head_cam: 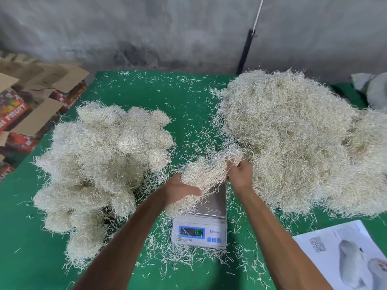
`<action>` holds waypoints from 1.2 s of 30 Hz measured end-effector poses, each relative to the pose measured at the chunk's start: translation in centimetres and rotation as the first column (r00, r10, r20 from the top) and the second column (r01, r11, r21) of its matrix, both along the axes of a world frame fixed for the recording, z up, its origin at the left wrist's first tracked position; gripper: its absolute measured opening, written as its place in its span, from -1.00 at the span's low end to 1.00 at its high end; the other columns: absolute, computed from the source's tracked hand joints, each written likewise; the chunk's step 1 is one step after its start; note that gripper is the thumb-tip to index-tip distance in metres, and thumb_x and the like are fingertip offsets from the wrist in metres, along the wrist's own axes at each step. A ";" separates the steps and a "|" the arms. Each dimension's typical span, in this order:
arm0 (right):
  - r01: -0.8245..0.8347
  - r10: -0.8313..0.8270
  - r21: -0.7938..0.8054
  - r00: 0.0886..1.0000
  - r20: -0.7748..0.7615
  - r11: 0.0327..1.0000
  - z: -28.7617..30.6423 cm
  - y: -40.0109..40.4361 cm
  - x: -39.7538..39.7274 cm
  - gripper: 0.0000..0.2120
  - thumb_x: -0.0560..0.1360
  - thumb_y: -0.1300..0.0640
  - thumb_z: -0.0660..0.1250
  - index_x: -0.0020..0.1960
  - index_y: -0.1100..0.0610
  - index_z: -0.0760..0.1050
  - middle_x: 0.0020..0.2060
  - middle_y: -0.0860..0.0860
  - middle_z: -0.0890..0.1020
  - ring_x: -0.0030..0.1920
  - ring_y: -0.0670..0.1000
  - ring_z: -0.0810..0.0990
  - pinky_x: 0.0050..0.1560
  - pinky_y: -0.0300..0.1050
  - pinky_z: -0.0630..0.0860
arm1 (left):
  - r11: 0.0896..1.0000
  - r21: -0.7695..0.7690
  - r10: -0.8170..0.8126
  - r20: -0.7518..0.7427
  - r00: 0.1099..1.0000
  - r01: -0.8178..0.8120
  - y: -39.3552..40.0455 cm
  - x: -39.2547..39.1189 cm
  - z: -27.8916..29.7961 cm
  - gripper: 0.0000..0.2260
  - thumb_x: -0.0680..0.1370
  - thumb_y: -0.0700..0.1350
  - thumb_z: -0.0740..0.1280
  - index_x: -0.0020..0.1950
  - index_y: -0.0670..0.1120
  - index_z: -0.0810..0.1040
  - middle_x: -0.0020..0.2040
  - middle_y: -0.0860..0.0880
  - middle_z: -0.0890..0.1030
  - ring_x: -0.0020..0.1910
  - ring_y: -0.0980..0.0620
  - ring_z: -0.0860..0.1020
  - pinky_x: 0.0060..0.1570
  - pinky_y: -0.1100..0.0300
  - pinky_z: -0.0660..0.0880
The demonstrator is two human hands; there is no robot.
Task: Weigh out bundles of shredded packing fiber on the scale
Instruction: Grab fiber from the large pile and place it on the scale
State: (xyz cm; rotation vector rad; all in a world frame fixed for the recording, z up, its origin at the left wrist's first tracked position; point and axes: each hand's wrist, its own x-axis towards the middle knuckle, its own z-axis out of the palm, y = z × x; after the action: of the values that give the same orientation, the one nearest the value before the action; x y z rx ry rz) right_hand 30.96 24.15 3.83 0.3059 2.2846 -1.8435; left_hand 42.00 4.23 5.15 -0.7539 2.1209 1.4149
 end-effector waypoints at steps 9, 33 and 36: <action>0.146 -0.095 -0.253 0.974 0.203 0.956 -0.1 -3.7 1.7 -0.54 0.69 0.19 0.25 0.56 0.18 0.28 0.20 0.14 0.57 0.01 0.06 0.61 0.02 -0.08 0.46 | 0.933 0.179 0.333 -0.095 0.938 -0.313 -0.6 -0.1 -0.1 0.07 0.26 0.01 0.63 0.59 -0.12 0.06 0.51 -0.25 0.29 0.28 -0.18 0.47 0.15 0.00 0.46; -0.470 0.476 -0.077 0.860 0.186 0.879 -1.4 -5.0 5.3 0.05 0.42 -0.59 0.18 0.69 -0.05 -0.07 0.24 -0.01 0.55 0.21 -0.01 0.56 0.34 0.10 0.49 | 0.820 0.196 0.564 -0.116 0.817 -0.538 -1.0 -1.5 -1.7 -0.02 0.43 0.03 0.53 0.62 -0.14 -0.05 0.54 -0.25 0.20 0.37 -0.20 0.36 0.24 -0.09 0.42; -0.537 0.539 -0.085 0.803 0.254 0.839 -1.6 -5.0 5.2 0.05 0.47 -0.51 0.19 0.69 0.00 -0.20 0.05 -0.07 0.54 0.07 -0.07 0.57 0.38 -0.01 0.44 | 0.768 0.253 0.629 -0.129 0.767 -0.588 -2.0 -2.1 -1.1 -0.20 0.43 -0.04 0.54 0.54 -0.22 0.21 0.19 -0.16 0.49 0.02 -0.05 0.54 -0.41 0.18 0.56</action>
State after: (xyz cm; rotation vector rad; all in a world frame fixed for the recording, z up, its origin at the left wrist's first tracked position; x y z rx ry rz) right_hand 36.19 19.11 2.21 -0.0947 1.9116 -1.4184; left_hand 39.86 2.20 4.05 -1.3559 1.9066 2.0898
